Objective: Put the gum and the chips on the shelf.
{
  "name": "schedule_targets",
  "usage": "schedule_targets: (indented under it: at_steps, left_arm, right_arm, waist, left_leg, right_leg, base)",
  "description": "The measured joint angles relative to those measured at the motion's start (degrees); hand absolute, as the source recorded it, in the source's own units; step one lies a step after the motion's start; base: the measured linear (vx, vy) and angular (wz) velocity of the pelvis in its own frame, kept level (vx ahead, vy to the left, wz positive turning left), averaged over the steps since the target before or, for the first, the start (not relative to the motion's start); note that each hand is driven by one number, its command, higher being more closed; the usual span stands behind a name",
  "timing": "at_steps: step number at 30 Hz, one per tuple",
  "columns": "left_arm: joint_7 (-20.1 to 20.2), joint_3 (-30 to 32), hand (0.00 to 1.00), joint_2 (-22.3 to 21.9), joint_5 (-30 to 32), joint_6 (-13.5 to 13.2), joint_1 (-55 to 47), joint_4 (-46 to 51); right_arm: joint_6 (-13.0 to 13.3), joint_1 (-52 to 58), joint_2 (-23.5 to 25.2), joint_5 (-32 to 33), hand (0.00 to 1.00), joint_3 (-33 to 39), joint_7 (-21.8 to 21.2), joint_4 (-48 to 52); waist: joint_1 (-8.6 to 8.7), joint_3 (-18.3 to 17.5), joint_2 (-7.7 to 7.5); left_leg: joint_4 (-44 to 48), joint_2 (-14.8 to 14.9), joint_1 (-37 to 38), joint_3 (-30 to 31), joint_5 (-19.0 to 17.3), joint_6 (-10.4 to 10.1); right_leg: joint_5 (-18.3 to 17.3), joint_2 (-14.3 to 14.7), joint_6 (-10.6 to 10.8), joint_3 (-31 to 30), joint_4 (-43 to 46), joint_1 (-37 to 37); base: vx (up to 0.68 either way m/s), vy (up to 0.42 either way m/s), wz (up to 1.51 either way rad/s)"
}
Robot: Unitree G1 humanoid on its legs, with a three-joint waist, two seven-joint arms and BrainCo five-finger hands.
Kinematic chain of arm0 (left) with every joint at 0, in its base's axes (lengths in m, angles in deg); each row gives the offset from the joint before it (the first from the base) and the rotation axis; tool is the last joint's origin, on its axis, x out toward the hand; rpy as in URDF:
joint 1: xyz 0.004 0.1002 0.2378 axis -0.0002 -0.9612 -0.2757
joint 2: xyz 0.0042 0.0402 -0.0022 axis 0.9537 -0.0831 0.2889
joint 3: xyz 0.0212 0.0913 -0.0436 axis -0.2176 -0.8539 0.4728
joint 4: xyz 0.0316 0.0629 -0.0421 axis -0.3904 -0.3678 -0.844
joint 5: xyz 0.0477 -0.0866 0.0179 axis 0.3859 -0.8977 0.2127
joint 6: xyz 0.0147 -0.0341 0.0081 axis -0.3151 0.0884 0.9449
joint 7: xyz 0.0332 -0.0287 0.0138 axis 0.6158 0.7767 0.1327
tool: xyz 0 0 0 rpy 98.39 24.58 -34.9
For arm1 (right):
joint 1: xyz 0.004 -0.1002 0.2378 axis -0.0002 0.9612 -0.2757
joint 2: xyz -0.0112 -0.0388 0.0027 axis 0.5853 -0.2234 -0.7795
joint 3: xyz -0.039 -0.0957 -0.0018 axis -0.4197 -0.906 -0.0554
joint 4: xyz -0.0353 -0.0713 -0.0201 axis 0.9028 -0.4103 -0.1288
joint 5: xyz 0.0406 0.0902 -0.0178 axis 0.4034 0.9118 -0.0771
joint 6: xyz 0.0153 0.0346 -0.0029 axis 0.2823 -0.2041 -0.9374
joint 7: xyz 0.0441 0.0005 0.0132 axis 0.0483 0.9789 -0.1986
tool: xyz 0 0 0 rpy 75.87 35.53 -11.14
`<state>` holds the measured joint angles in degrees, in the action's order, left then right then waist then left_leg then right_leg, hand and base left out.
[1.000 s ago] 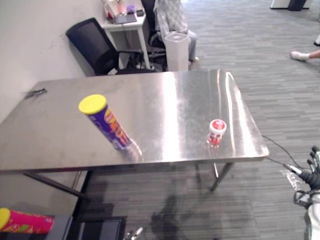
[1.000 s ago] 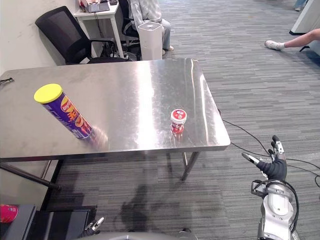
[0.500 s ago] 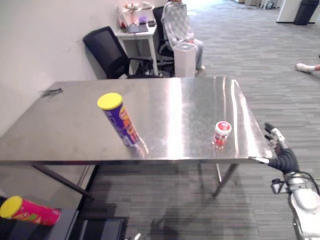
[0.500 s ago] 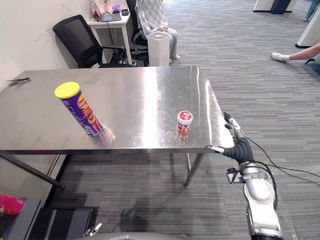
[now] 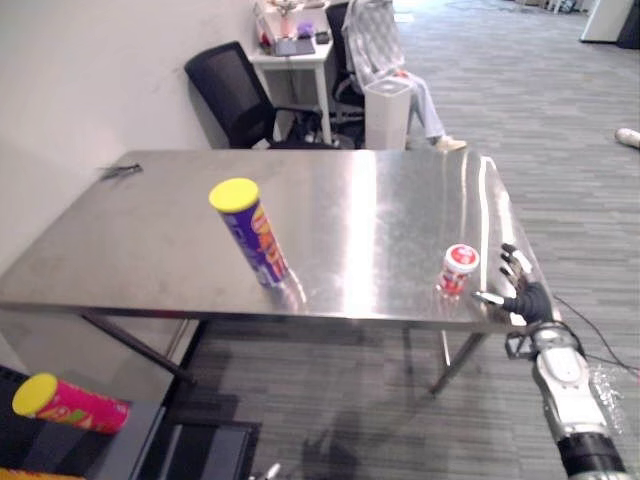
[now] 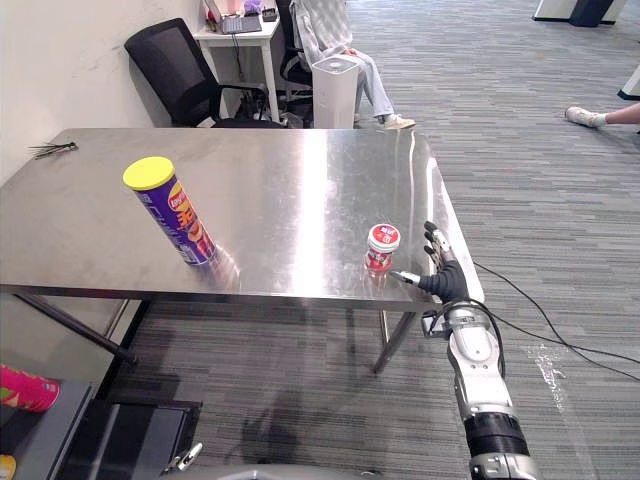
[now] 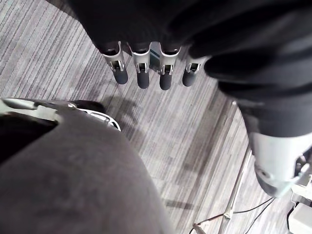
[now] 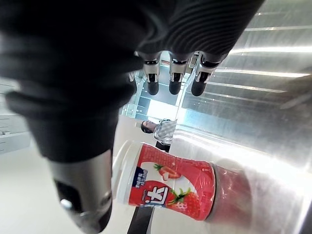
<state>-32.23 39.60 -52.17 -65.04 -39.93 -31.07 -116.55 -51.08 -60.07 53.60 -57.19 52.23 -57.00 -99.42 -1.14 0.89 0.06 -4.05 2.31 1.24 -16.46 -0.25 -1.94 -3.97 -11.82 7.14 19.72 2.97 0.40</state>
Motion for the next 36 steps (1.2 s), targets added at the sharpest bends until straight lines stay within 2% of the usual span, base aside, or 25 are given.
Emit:
schedule_targets:
  at_steps: [6,19,20,23,36]
  left_arm:
    - [-0.09,-0.01,0.0,0.05,-0.01,0.0,0.18,0.28]
    - [-0.43,0.12,0.0,0.39,0.08,1.14,0.43,1.68]
    - [-0.93,0.12,0.0,0.39,0.08,1.14,0.43,1.72]
    - [-0.99,0.08,0.0,0.41,0.05,1.21,0.4,1.71]
    - [-1.25,0.76,0.0,0.43,0.71,1.17,0.4,2.16]
  right_arm:
    - [-0.39,-4.34,0.17,0.23,0.0,-2.41,1.04,-4.13]
    - [-0.85,-10.93,2.2,2.25,0.0,-7.15,0.65,-6.13]
    - [-1.07,-10.94,2.23,2.26,1.0,-7.66,0.66,-6.15]
    - [-1.88,-11.05,2.32,2.25,1.0,-9.07,0.65,-6.26]
    - [-1.88,-11.8,6.56,2.17,1.0,-8.93,1.0,-6.32]
  waist:
    - [-0.52,0.35,-0.17]
    - [-0.82,2.65,-0.71]
    - [-0.86,2.66,-0.71]
    - [-0.9,2.77,-0.72]
    - [-1.31,3.57,-0.87]
  left_leg:
    - [-0.81,-0.25,0.17,0.02,0.43,-0.07]
    - [-1.25,-0.65,0.22,0.03,0.56,-0.01]
    - [-1.28,-0.64,0.32,0.04,0.55,-0.01]
    - [-1.33,-0.64,0.37,0.02,0.55,-0.02]
    - [-1.38,-0.61,0.3,-0.13,0.53,-0.02]
  right_leg:
    - [0.06,0.05,0.04,0.05,-0.13,-0.04]
    - [0.52,-0.01,0.17,0.32,-1.13,0.54]
    - [0.52,0.0,0.17,0.35,-1.28,0.76]
    - [0.54,0.04,0.18,0.37,-1.39,0.81]
    - [0.98,0.07,0.24,0.27,-2.27,0.98]
  base:
    - [0.0,0.0,0.0]
    - [0.01,-0.001,0.01]
    - [0.03,-0.007,0.02]
    - [0.0,0.0,0.0]
    - [0.0,0.0,0.0]
